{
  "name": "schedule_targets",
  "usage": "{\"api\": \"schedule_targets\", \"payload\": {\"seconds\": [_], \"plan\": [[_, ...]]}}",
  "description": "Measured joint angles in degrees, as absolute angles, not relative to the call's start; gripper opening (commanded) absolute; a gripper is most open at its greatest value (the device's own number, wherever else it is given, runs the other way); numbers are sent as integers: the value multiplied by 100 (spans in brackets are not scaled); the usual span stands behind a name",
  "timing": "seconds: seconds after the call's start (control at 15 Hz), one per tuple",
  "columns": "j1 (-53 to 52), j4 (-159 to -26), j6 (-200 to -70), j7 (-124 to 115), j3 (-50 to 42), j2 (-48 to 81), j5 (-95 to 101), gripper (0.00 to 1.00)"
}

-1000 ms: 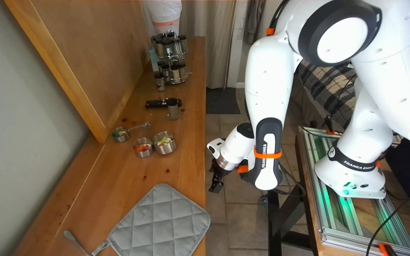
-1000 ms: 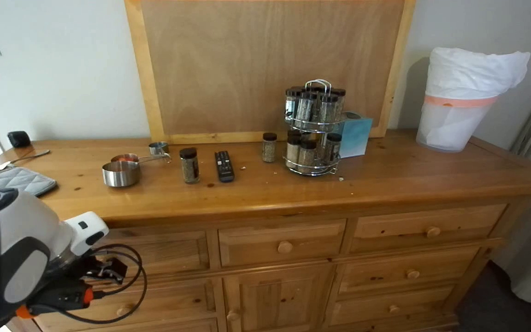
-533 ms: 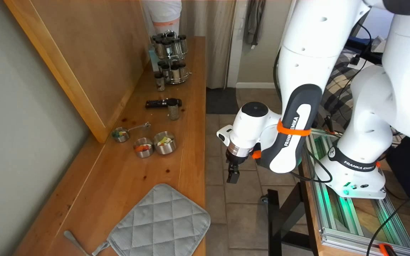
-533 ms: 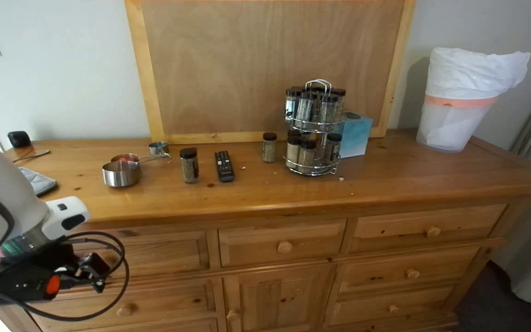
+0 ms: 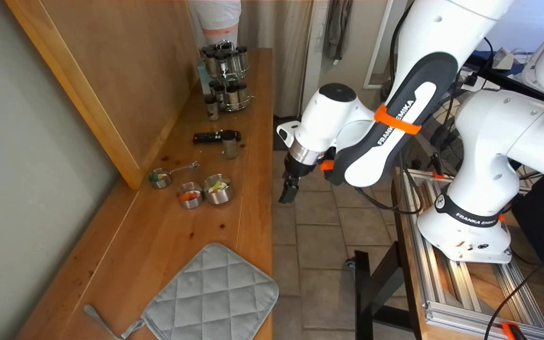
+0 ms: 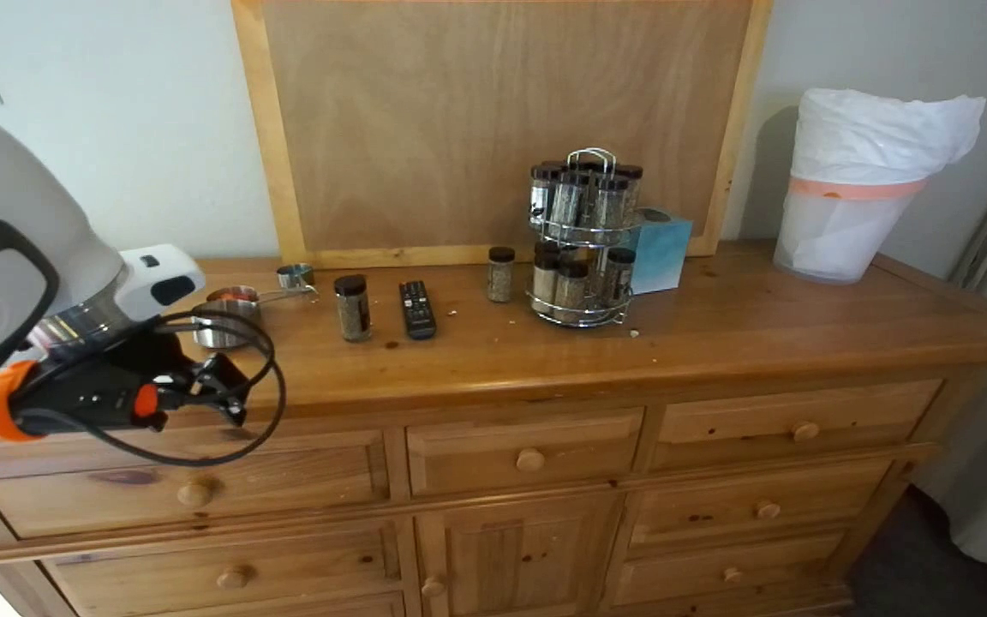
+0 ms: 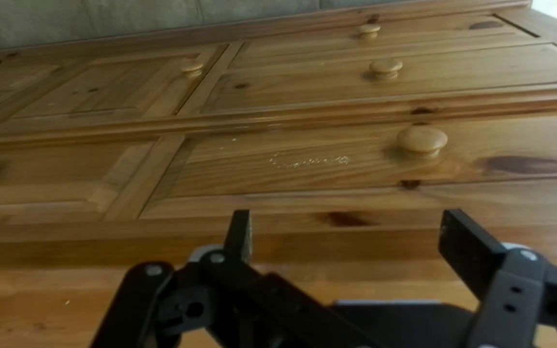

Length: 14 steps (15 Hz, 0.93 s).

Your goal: Close the top drawer of the cabinet

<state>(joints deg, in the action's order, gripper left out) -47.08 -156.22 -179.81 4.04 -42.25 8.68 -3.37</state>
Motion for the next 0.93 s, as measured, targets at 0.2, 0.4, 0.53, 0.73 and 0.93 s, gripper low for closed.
{"api": "schedule_targets", "payload": {"seconds": [0.2,0.4,0.53,0.73,0.93], "plan": [[-5563,-15307,-17711,251,-5367,796,21,100],[-6312,-14849,-17104,53,-6165,733,463,100],[-6737,-14536,-16642,-70,-6503,568,817,100],[-7179,-14073,-15854,-305,-6662,97,1310,100],[-7323,-13575,-14948,-969,-6484,-415,1860,100]]}}
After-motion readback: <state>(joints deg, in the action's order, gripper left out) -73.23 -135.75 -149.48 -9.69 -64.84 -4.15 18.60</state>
